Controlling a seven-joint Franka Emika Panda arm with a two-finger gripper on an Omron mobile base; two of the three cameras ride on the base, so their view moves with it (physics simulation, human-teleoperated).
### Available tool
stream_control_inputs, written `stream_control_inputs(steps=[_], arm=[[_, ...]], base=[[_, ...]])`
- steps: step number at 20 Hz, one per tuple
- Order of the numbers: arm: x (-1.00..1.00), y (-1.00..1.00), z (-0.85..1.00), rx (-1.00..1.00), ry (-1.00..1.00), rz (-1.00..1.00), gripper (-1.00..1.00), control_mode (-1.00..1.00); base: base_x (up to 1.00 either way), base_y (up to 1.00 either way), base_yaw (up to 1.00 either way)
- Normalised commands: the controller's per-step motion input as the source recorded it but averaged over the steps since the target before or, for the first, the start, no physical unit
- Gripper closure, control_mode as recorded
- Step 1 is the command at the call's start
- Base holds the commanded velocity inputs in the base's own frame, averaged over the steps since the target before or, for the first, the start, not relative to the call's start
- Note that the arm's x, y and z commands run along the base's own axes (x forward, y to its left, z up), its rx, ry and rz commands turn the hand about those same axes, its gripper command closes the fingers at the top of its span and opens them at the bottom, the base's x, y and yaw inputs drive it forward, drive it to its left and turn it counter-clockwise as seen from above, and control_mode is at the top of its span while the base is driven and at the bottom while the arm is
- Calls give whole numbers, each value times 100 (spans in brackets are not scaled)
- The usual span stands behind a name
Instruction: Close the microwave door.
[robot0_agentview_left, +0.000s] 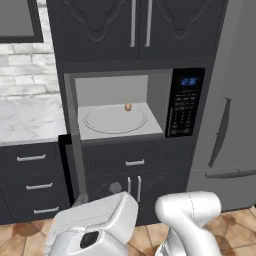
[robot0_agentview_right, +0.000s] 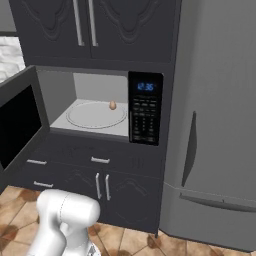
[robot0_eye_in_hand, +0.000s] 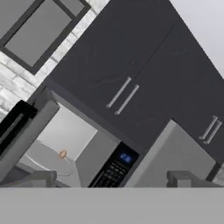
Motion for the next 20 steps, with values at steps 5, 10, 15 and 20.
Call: stream_control_inputs(steps=[5, 10, 15, 20], arm=[[70, 100, -51, -21, -15, -14, -100, -100], [87, 39, -68, -9, -5, -22, -100, -100], [95, 0, -76, 0, 0, -20, -100, -100], [94, 61, -28, -1, 0, -17, -100, -100]], base=[[0, 0, 0], [0, 0, 0], [0, 0, 0], [0, 0, 0]])
